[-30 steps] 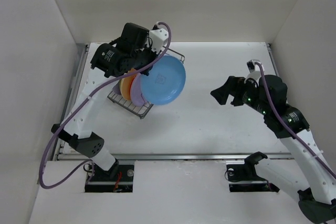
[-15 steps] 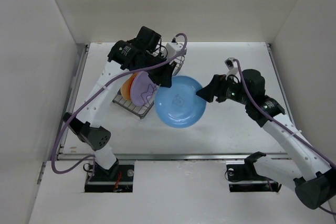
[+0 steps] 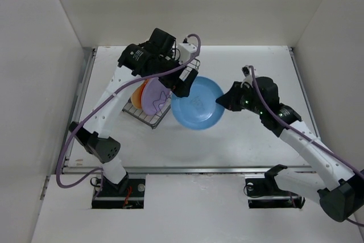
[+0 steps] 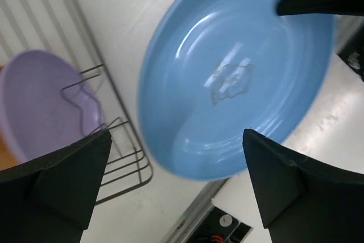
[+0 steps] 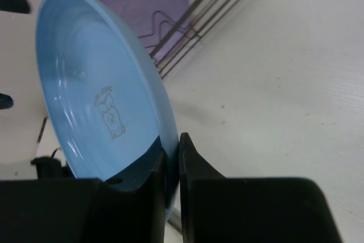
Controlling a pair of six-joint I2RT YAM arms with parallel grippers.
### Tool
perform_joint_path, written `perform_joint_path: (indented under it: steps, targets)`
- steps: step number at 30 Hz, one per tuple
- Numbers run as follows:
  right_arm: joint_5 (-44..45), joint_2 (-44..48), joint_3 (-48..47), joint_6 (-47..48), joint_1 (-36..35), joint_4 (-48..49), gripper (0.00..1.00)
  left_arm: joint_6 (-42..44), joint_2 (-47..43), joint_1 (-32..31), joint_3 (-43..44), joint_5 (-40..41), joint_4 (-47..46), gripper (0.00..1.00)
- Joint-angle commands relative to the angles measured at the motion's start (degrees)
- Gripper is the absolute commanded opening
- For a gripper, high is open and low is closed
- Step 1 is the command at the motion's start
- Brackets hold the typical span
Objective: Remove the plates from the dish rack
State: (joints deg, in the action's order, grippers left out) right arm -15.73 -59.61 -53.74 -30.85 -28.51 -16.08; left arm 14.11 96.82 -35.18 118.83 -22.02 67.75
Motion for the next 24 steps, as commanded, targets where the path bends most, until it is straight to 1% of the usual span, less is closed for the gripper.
perform_joint_path:
  steps: [1,2,4,5,6,8,9,10,12,13,14,16,18,21,23,24]
  targets:
    - [13.33,1.69,-0.05,-5.87,0.12,-3.25,0.00,-4.78,-1.45,0.11,1.93,16.15,-4.02,1.00]
    - [17.88,1.69,-0.84,-6.76,1.43,-4.30,0.00,-5.92,-1.45,0.11,2.55,19.70,-4.55,1.00]
    - [22.12,1.69,-2.60,-9.65,2.93,-7.55,0.00,-7.34,-1.98,0.11,3.86,26.29,-5.17,1.00]
    - [24.14,1.69,-3.39,-10.71,3.98,-8.78,0.00,-7.95,-2.76,0.11,3.87,31.29,-5.95,1.00]
    - [27.90,1.17,-5.22,-11.68,6.34,-10.02,0.00,-7.96,-2.77,0.72,3.17,32.73,-6.65,1.00]
    - [31.35,-0.58,-7.43,-14.83,9.60,-14.32,0.00,-7.08,-3.48,1.77,2.64,33.88,-6.66,1.00]
    - [33.20,-1.72,-8.48,-15.72,13.62,-15.64,0.00,-6.21,-3.48,2.39,1.94,34.76,-6.66,1.00]
    - [33.22,-4.26,-10.06,-16.51,15.92,-17.31,0.00,-6.20,-2.78,2.40,0.63,36.33,-6.05,1.00]
    - [33.22,-7.34,-10.68,-18.80,20.67,-17.32,0.00,-4.18,-1.99,2.92,-1.65,40.45,-6.05,1.00]
    - [31.82,-8.92,-10.69,-19.50,25.39,-17.32,0.00,-4.18,-1.46,2.92,-4.28,41.35,-6.05,1.00]
    - [31.03,-12.25,-10.69,-20.12,27.61,-17.32,0.00,-3.48,-1.45,2.92,-5.70,41.88,-6.05,1.00]
    - [28.92,-15.34,-9.81,-20.74,32.87,-15.40,0.00,-3.47,-1.45,2.92,-8.33,43.72,-8.49,1.00]
    - [26.29,-18.51,-7.36,-20.74,36.40,-12.15,0.00,-2.86,-1.45,2.92,-11.85,46.09,-10.95,0.97]
    - [24.87,-20.62,-3.49,-20.74,38.44,-7.94,0.00,-2.33,-1.45,2.92,-14.58,46.10,-12.02,0.93]
    - [24.87,-20.63,-1.56,-20.74,39.23,-6.87,0.00,-2.33,-1.98,2.92,-15.46,46.10,-12.72,0.88]
    - [24.87,-20.63,0.89,-20.74,39.84,-5.30,0.00,-2.33,-1.98,2.92,-16.34,46.10,-12.73,0.86]
